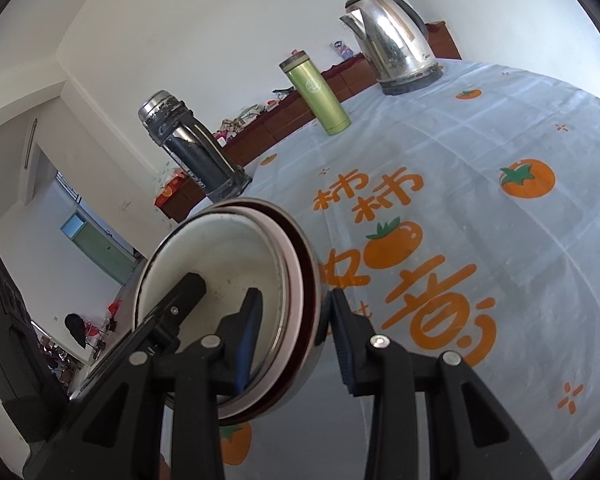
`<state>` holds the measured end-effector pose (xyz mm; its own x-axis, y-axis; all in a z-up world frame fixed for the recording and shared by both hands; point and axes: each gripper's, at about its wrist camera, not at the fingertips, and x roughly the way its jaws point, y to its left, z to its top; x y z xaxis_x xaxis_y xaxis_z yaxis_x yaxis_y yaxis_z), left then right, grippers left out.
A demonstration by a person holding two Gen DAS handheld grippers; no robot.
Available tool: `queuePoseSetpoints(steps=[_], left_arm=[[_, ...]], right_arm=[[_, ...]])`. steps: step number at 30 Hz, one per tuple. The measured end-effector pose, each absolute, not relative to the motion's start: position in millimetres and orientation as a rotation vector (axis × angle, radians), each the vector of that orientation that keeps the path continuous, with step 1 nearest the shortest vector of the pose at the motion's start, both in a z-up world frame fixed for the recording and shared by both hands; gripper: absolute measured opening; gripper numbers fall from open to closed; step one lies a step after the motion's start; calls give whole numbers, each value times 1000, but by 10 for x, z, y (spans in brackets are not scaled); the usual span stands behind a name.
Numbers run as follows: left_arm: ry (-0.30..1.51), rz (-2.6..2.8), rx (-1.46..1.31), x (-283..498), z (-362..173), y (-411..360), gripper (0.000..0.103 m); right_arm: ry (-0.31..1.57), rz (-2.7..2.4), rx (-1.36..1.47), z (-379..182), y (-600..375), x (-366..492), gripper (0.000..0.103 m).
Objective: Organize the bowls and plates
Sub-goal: 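Lift the nested bowl stack with both tools and carry it toward the floral plate stack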
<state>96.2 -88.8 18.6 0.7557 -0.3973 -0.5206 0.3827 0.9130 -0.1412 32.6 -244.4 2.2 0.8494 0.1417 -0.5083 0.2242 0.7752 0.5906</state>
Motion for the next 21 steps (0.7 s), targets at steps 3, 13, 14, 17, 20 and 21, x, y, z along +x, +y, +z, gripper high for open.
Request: queuePoseSetpoints(steps=[3,13,14,17,20,21], left_arm=[[572,-419,-30,969,194,-834,30],[569,-377,-55,1060,214,-600,30],[569,-374,-57,1069,214,-580,30],[568,-362,-65,1113,220,-508,30],[566,-348,-71,1159,229,-435,30],[565,-341,-74,1179,231,-407,30]], right_arm=[[567,-40,688,36,-2394,344,35],[580,-2,669,72,-2171,489,35],[582,1,668,74,-2157,500,35],[585,11,662,88,-2099,553,35],[591,26,656,106,-2028,635,35],[592,30,654,110,-2008,662,35]])
